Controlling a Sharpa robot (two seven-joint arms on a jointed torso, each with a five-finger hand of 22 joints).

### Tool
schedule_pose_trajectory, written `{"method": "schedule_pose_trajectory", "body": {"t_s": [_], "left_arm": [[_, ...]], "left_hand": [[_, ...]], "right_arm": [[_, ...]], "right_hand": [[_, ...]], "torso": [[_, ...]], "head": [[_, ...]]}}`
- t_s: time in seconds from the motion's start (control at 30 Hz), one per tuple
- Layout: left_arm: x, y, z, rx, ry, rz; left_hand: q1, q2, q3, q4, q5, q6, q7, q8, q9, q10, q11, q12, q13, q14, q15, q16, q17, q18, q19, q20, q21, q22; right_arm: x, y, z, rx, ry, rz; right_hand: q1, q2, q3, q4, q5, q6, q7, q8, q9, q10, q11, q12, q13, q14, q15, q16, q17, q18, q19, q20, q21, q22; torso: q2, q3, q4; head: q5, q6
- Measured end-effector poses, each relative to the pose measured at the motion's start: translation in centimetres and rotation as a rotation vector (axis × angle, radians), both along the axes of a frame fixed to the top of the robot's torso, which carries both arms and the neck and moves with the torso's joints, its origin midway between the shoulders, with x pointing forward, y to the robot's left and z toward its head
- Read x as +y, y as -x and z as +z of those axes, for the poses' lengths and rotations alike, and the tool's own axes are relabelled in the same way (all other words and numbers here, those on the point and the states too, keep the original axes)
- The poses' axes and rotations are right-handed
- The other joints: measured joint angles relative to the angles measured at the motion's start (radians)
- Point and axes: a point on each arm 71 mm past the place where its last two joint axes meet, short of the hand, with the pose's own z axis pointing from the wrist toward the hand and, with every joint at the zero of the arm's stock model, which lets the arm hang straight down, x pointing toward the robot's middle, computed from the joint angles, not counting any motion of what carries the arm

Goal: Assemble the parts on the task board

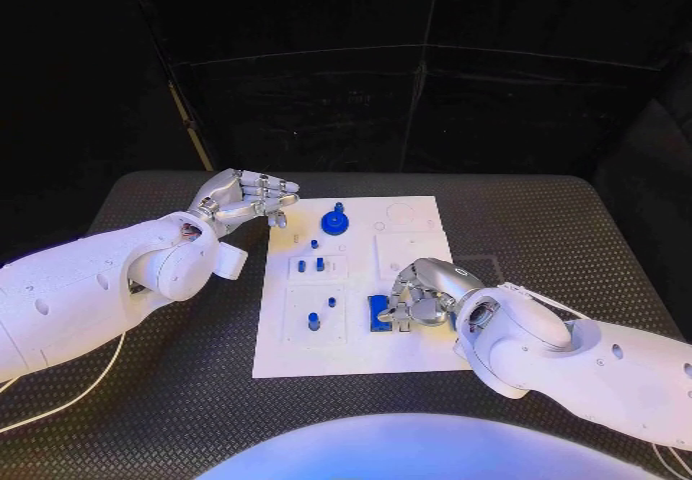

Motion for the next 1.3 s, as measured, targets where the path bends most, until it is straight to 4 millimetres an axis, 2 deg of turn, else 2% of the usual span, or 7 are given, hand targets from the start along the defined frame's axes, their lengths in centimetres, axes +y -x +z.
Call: {"method": "schedule_pose_trajectory", "body": {"t_s": [0.53, 0.7, 0.9, 0.97, 1.03, 1.13, 1.3], "left_arm": [[0.1, 0.0, 0.0, 0.000, -0.001, 0.001], [0.1, 0.0, 0.0, 0.000, -0.001, 0.002], [0.2, 0.0, 0.0, 0.000, -0.002, 0.004], [0.3, 0.0, 0.0, 0.001, -0.003, 0.005], [0.3, 0.0, 0.0, 0.001, -0.003, 0.005], [0.3, 0.0, 0.0, 0.001, -0.003, 0.006], [0.2, 0.0, -0.1, 0.001, -0.003, 0.005]], "left_hand": [[0.000, 0.000, 0.000, 0.000, 0.000, 0.000, 0.000, 0.000, 0.000, 0.000, 0.000, 0.000, 0.000, 0.000, 0.000, 0.000, 0.000, 0.000, 0.000, 0.000, 0.000, 0.000], [0.000, 0.000, 0.000, 0.000, 0.000, 0.000, 0.000, 0.000, 0.000, 0.000, 0.000, 0.000, 0.000, 0.000, 0.000, 0.000, 0.000, 0.000, 0.000, 0.000, 0.000, 0.000], [0.000, 0.000, 0.000, 0.000, 0.000, 0.000, 0.000, 0.000, 0.000, -0.004, -0.004, 0.000, 0.000, 0.000, 0.000, 0.000, 0.000, 0.000, 0.000, 0.000, -0.004, -0.001], [0.000, 0.000, 0.000, 0.000, 0.000, 0.000, 0.000, 0.000, 0.000, -0.004, -0.004, 0.000, 0.000, 0.000, 0.000, 0.000, 0.000, 0.000, 0.000, 0.000, -0.004, -0.001], [0.000, 0.000, 0.000, 0.000, 0.000, 0.000, 0.000, 0.000, 0.000, -0.004, -0.004, 0.000, 0.000, 0.000, 0.000, 0.000, 0.000, 0.000, 0.000, 0.000, -0.004, -0.001], [0.000, 0.000, 0.000, 0.000, 0.000, 0.000, 0.000, 0.000, 0.000, -0.004, -0.004, 0.000, 0.000, 0.000, 0.000, 0.000, -0.001, 0.000, 0.000, 0.000, -0.004, -0.001], [0.000, 0.000, 0.000, 0.000, 0.000, 0.000, 0.000, 0.000, 0.000, -0.004, -0.004, 0.000, 0.000, 0.000, 0.000, 0.000, -0.001, 0.000, 0.000, 0.000, -0.004, -0.001]], "right_arm": [[0.3, 0.0, 0.2, -0.028, 0.013, 0.018], [-0.2, 0.2, 0.5, -0.043, -0.005, 0.011], [-2.7, 0.6, 1.2, -0.041, -0.046, -0.037], [-4.0, 0.6, 1.3, -0.034, -0.042, -0.060], [-5.5, 0.6, 1.3, -0.024, -0.030, -0.086], [-7.2, 0.6, 1.2, -0.010, -0.008, -0.112], [-8.7, 0.7, 1.1, 0.007, 0.038, -0.120]], "right_hand": [[0.026, -0.002, -0.009, -0.018, 0.004, 0.004, -0.004, 0.012, 0.004, 0.003, -0.004, 0.010, 0.014, 0.000, 0.000, 0.000, 0.000, 0.000, 0.004, -0.004, 0.000, 0.002], [-0.015, 0.011, -0.042, 0.022, 0.089, -0.010, 0.002, 0.011, 0.003, 0.003, -0.004, 0.000, 0.003, 0.000, 0.000, 0.000, 0.000, 0.000, 0.004, -0.004, 0.000, -0.009], [-0.041, 0.022, -0.061, 0.068, 0.150, -0.059, 0.019, -0.032, -0.018, -0.015, 0.015, -0.028, -0.022, 0.000, 0.000, 0.000, 0.000, 0.000, -0.006, 0.007, -0.008, -0.026], [-0.038, 0.024, -0.061, 0.070, 0.153, -0.071, 0.029, -0.053, -0.028, -0.020, 0.020, -0.034, -0.027, 0.000, 0.008, -0.003, 0.000, 0.000, -0.010, 0.010, -0.008, -0.028], [-0.021, 0.041, -0.061, 0.070, 0.166, -0.082, 0.040, -0.084, -0.043, -0.029, 0.029, -0.050, -0.039, -0.002, 0.013, -0.008, 0.000, 0.000, -0.016, 0.016, -0.018, -0.036], [0.002, 0.043, -0.064, 0.067, 0.167, -0.084, 0.042, -0.118, -0.059, -0.035, 0.035, -0.066, -0.052, -0.002, 0.020, -0.010, 0.000, 0.000, -0.020, 0.020, -0.018, -0.043], [0.022, 0.054, -0.068, 0.071, 0.185, -0.063, 0.047, -0.159, -0.077, -0.036, 0.036, -0.085, -0.069, -0.002, 0.020, -0.016, 0.000, 0.000, -0.023, 0.024, -0.023, -0.049]], "torso": [[0.000, 0.0005, -0.0009], [-0.001, 0.0011, -0.0009], [-0.002, 0.0012, -0.0023], [-0.002, 0.0011, -0.0029], [-0.002, 0.0006, -0.0036], [-0.002, -0.0001, -0.0055], [-0.003, 0.0004, -0.0151]], "head": [[0.001, -0.004], [0.001, -0.002], [-0.004, 0.001], [-0.008, 0.003], [-0.013, 0.005], [-0.020, 0.008], [-0.029, 0.011]]}}
